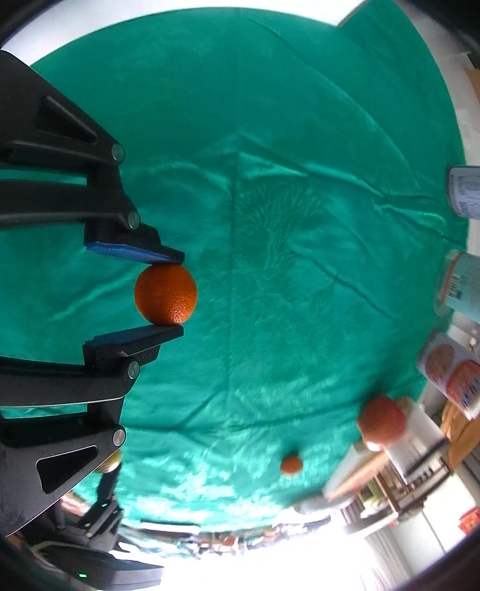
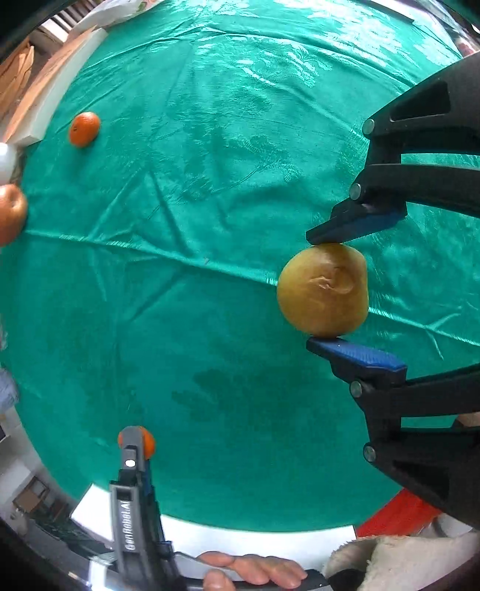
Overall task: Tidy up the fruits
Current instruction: 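Carry the orange and pear over the cardboard box with both tools, then open both tools to drop the orange and pear into the box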
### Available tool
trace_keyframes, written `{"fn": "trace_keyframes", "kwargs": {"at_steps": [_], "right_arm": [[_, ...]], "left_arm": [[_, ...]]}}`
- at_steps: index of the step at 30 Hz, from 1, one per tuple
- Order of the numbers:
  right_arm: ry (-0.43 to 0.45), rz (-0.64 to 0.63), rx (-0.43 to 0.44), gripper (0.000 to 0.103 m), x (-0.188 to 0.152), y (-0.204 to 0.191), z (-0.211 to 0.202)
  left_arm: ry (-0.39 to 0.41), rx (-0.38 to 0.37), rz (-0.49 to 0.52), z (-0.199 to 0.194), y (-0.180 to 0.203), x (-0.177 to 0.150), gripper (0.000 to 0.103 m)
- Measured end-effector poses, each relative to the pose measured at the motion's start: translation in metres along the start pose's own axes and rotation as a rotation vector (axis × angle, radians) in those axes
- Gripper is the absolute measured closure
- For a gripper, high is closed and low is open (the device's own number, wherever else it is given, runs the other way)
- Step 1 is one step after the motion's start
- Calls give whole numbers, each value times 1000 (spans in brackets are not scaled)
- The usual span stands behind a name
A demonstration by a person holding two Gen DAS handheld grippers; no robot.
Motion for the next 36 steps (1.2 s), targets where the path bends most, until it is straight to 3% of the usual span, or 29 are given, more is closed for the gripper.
{"fn": "trace_keyframes", "kwargs": {"at_steps": [5, 7, 11, 15, 17, 19, 22, 25, 31, 33, 36], "right_arm": [[149, -79, 106, 52, 3, -57, -73], [225, -148, 183, 52, 8, -104, -106], [271, -284, 336, 52, 2, -202, -132], [197, -450, 429, 52, -28, -319, -106], [145, -524, 453, 52, -47, -371, -85], [110, -603, 432, 52, -67, -420, -60], [74, -662, 359, 52, -86, -464, -20], [54, -692, 285, 52, -97, -488, 13], [53, -717, 198, 51, -103, -514, 40], [88, -713, 184, 51, -100, -517, 33], [137, -688, 242, 51, -94, -506, -1]], "left_arm": [[150, -53, 47, -117, -22, -39, 71], [218, -35, 36, -169, -47, -65, 71], [289, 52, -64, -235, -121, -137, 71], [257, 180, -206, -242, -196, -215, 71], [232, 207, -269, -237, -227, -248, 71], [208, 234, -330, -230, -255, -274, 71], [177, 284, -391, -216, -283, -301, 71], [152, 307, -435, -204, -301, -314, 71], [119, 328, -465, -191, -309, -325, 66], [142, 353, -479, -198, -309, -324, 50], [234, 409, -465, -227, -296, -318, 29]]}}
Point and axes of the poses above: each gripper's, at about its wrist camera, not at the fingertips, and z roughly the way its jaws point, y to its right, x to its top, the point moved 2 cm from there along z, roughly the way its jaws point, and after that the axes turned 9 degrees about z, right-handed, at the moved point
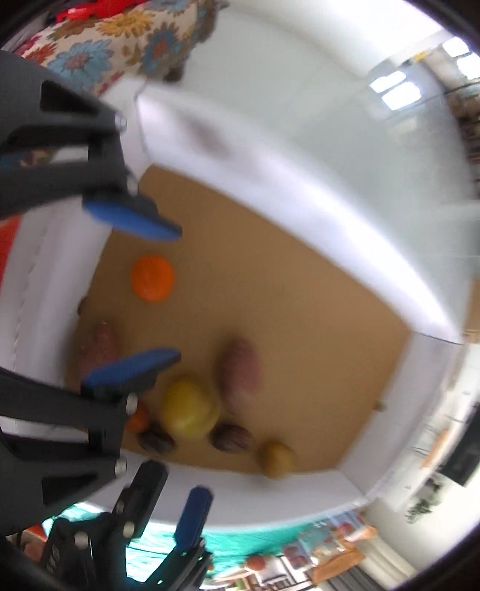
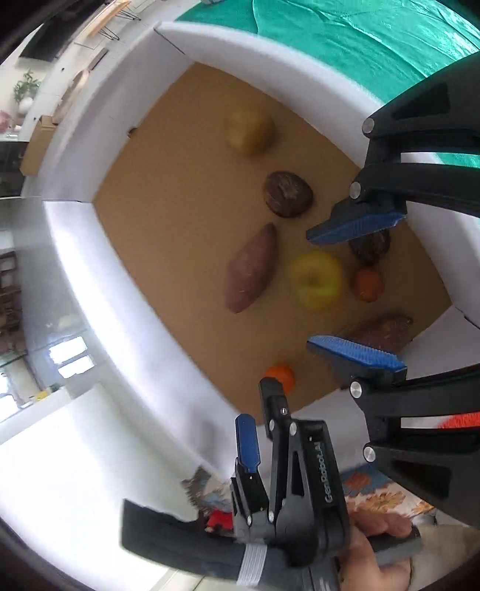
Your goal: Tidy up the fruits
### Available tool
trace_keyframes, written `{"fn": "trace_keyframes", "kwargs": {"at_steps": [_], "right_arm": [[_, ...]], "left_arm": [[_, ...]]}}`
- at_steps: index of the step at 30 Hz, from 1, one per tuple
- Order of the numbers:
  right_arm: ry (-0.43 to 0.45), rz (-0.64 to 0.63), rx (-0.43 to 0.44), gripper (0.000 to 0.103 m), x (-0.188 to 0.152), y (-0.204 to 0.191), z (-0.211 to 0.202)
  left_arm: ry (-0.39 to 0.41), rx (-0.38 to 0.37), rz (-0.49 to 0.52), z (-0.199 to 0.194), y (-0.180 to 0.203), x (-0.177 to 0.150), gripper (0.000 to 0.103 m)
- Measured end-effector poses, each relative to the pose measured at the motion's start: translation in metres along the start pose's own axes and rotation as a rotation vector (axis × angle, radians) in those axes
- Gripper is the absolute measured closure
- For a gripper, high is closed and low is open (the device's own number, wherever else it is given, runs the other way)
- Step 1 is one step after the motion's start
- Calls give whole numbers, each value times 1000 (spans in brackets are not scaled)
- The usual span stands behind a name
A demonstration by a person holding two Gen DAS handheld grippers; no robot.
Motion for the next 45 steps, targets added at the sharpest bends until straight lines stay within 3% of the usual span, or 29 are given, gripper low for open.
{"fn": "trace_keyframes", "kwargs": {"at_steps": [1, 4, 6, 9, 13, 17, 20, 23, 27, 29, 39, 45], "right_arm": [[33, 6, 16, 50, -1, 3, -21], [157, -1, 13, 32, -17, 22, -88], [250, -8, -37, 13, -40, 45, -125], [376, 9, -174, 9, -95, 101, -158], [443, 167, -361, 9, -201, 205, -160], [440, 405, -560, 9, -315, 309, -151], [462, 549, -650, 9, -387, 354, -169], [499, 679, -692, 9, -430, 387, -181], [541, 761, -687, 9, -444, 402, -184], [521, 781, -670, 9, -435, 412, -173], [470, 787, -654, 9, -413, 419, -147], [459, 808, -650, 9, -415, 421, -145]], "left_arm": [[45, 1, 8, -15, 7, 4, 26], [184, -30, 57, -58, 44, 9, 14], [273, -79, 108, -79, 83, 8, 10], [346, -182, 199, -91, 148, -6, 7], [350, -317, 353, -62, 262, -41, 6], [265, -380, 465, 6, 362, -79, 6], [214, -376, 504, 48, 420, -100, 7], [215, -350, 526, 71, 454, -109, 7], [268, -276, 542, 78, 466, -109, 7], [282, -253, 544, 82, 468, -105, 7], [293, -155, 582, 96, 473, -107, 5], [287, -143, 577, 98, 471, -106, 1]]}}
Point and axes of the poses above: each gripper's, at about its wrist camera, not at the fingertips, and z roughly the way its jaws point, y to its right, x to its top, the point moved 2 cm from there along z, roughly the way its jaws point, and after that the axes turned 9 degrees about z, right-handed, at the moved point
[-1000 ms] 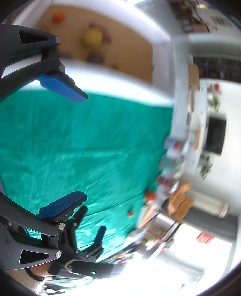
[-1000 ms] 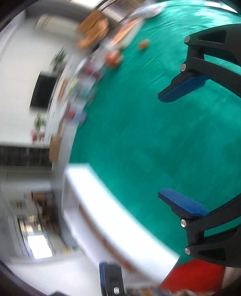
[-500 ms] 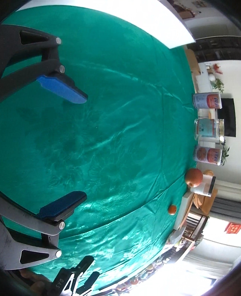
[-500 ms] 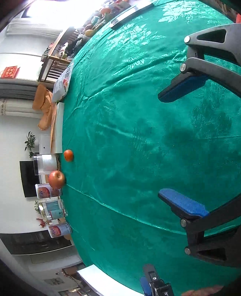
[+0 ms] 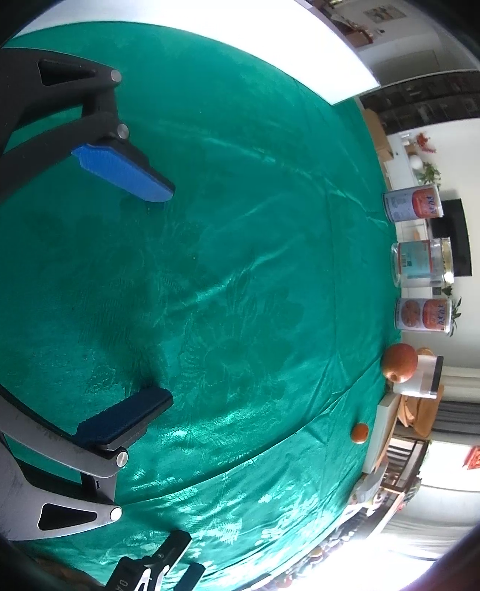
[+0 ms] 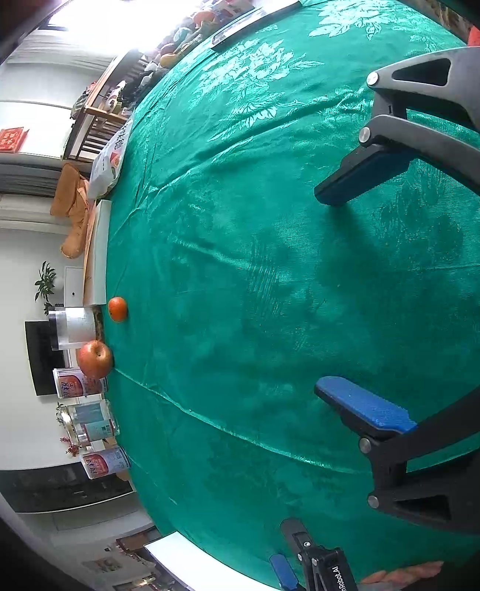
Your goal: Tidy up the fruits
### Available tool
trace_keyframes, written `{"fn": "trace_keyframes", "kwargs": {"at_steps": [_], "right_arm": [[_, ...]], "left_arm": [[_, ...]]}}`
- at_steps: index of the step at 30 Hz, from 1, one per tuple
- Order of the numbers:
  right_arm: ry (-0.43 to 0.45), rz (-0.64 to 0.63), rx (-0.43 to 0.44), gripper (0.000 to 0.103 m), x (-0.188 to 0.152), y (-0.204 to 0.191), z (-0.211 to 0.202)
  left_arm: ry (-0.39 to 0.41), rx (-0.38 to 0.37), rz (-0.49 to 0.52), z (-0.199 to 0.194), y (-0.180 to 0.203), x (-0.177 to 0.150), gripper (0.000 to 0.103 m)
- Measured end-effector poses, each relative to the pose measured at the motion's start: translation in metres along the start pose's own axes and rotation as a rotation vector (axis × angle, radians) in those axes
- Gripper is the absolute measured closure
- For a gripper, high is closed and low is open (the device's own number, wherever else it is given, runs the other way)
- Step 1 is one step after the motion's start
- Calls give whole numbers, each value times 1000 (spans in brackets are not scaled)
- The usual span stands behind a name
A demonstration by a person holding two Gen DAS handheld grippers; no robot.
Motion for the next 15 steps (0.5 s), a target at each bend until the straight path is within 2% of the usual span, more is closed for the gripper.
{"fn": "trace_keyframes", "kwargs": {"at_steps": [15], "right_arm": [[-2, 33, -9, 8, 1, 3, 3]], "left_arm": [[-1, 0, -1, -1, -1, 0, 1]]}}
Point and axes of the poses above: each gripper's, at about its wrist camera, not at the fingertips, and z roughly the way its jaws point, y to its right, x to its top, the point moved 2 cm from there along z, roughly the way its jaws point, and after that the axes turned 9 degrees about z, right-handed, at the moved point
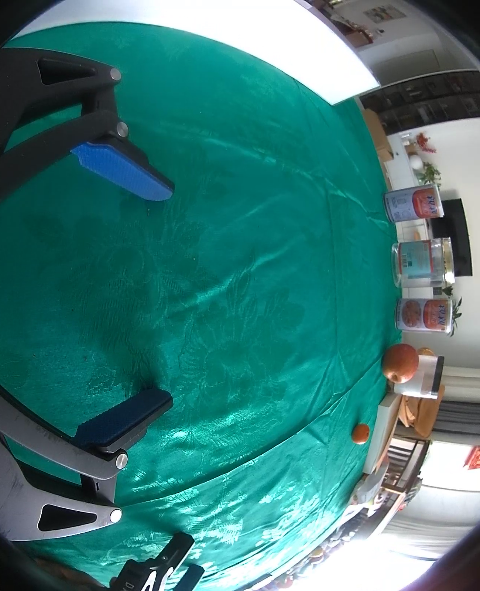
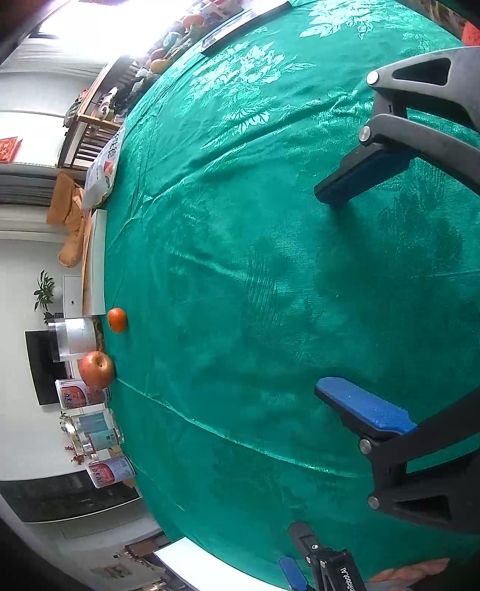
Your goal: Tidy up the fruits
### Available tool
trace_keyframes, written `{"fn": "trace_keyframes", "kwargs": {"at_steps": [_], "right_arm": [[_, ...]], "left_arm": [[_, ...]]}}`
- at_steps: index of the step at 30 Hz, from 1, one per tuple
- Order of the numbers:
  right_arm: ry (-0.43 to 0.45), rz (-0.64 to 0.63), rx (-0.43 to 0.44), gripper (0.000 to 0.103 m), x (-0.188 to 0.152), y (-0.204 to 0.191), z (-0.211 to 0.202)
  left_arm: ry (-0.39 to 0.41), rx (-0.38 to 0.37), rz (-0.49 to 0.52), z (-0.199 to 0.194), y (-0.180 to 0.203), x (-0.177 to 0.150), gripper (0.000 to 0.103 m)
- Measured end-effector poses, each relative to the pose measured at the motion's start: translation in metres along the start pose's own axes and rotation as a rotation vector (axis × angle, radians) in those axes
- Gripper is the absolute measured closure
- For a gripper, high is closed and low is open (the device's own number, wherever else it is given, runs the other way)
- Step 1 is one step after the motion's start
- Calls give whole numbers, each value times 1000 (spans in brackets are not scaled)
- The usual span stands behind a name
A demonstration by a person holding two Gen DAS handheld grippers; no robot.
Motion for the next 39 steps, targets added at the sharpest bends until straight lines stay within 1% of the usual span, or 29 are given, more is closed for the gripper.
{"fn": "trace_keyframes", "kwargs": {"at_steps": [23, 25, 26, 27, 30, 32, 33, 34, 35, 38, 39], "right_arm": [[0, 1, -3, 8, -1, 0, 1], [-3, 4, -8, 6, -1, 0, 1], [-9, 7, -11, 2, -1, 1, 2], [-20, 8, -8, 0, 0, 1, 3], [-44, -12, -1, 0, 1, -2, 4], [-106, -24, 28, 0, 7, -5, 7], [-138, -27, 62, 0, 14, -7, 7], [-155, -31, 93, 0, 25, -9, 7], [-160, -36, 109, 0, 37, -9, 7], [-180, -40, 162, 0, 88, -9, 17], [-201, -24, 184, 0, 106, -8, 24]], "left_arm": [[-1, -1, -3, -1, -1, -1, 0], [-2, -2, -4, -1, -1, -1, 1], [-2, -2, -5, -1, -1, -1, 1], [-3, -3, -5, 0, -1, -1, 0], [-17, -11, 10, 0, -1, 0, 1], [-91, -62, 53, 5, 1, 9, 1], [-137, -96, 85, 8, 2, 18, 2], [-171, -136, 108, 11, 3, 30, 2], [-187, -167, 116, 12, 3, 43, 2], [-219, -281, 86, 22, -2, 101, 2], [-257, -333, 67, 32, -3, 127, 2]]}}
Point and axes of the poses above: each gripper's, at about its wrist camera, not at the fingertips, and z roughly the way its jaws point, y to its right, x to its top, the point moved 2 cm from there along z, roughly the way its jaws point, and after that the axes turned 9 degrees about z, right-handed, at the moved point
